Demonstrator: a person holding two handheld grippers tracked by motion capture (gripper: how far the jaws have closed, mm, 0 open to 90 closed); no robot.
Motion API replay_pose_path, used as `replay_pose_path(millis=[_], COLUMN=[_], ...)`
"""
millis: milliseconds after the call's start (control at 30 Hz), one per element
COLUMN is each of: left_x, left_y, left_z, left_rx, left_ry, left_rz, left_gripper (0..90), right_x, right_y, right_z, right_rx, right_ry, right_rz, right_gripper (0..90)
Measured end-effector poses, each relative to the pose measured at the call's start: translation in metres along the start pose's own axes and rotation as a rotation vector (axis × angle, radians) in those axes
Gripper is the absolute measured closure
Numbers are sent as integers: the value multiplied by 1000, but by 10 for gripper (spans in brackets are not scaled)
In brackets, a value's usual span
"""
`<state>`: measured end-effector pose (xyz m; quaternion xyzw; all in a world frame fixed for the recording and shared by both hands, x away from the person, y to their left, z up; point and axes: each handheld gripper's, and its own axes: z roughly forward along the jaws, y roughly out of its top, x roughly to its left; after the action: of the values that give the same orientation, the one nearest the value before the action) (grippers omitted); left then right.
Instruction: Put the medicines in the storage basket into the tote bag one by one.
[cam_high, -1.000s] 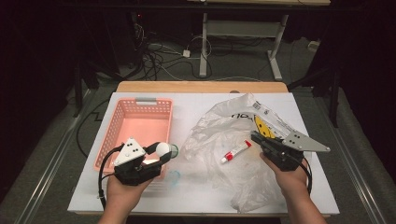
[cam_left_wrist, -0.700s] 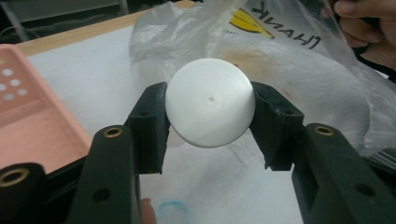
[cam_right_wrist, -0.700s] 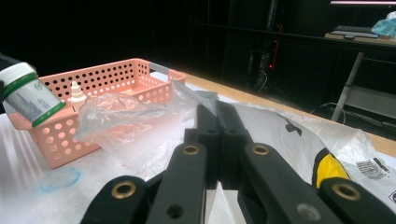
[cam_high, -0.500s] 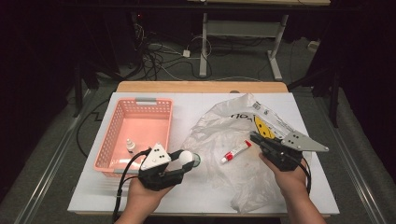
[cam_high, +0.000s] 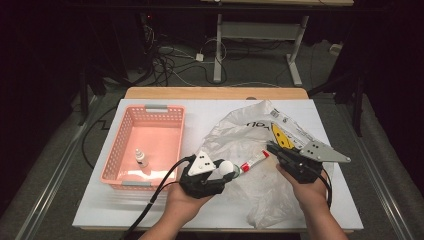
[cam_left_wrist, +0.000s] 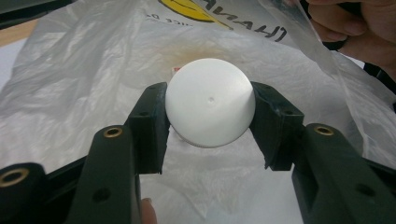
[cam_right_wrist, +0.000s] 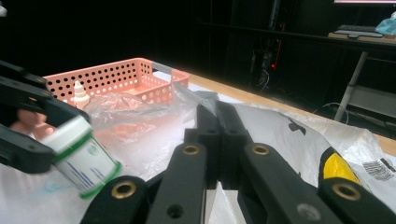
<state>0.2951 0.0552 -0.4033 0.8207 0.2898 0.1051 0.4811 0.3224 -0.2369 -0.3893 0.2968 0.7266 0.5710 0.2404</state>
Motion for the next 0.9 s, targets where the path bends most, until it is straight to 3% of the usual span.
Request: replay_pose_path(millis=[400, 700, 900], left_x=[-3, -8, -6], left_y=[8, 15, 10], left_z=[45, 80, 111], left_rx=[-2, 29, 66], left_ry=[-39, -32, -19], left_rz=[11, 33, 41], left_gripper=[487, 487, 486], right_x=[-2, -4, -6], right_y=[4, 5, 5], right_z=[0, 4, 2], right_rx=[-19, -23, -32], right_ry=[5, 5, -3], right_rz=[10, 14, 10], right_gripper=[900, 900, 900])
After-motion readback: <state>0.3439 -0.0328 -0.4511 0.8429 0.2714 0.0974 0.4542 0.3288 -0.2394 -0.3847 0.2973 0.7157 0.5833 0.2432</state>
